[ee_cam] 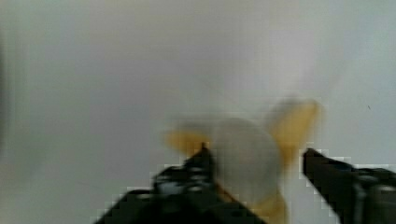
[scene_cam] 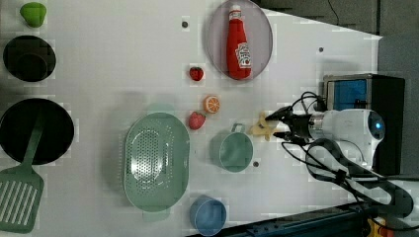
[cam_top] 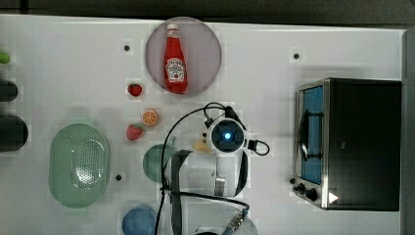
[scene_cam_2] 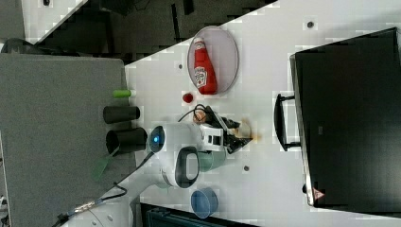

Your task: Pick banana from table and place on oven.

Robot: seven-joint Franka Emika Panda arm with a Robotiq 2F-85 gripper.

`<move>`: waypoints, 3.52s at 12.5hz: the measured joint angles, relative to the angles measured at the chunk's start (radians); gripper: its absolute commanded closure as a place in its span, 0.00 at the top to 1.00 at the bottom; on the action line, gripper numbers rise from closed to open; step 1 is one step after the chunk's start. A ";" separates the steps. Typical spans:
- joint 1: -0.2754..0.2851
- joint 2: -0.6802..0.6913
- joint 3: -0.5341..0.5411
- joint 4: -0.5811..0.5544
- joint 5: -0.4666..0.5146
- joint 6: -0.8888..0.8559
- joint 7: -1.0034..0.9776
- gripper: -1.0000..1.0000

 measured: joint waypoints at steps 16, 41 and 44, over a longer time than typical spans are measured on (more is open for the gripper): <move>0.012 -0.530 0.018 0.285 0.011 -0.725 0.001 0.22; -0.067 -0.114 -0.608 0.604 -0.027 -0.677 -0.858 0.82; -0.062 -0.122 -0.580 0.609 -0.013 -0.710 -0.862 1.00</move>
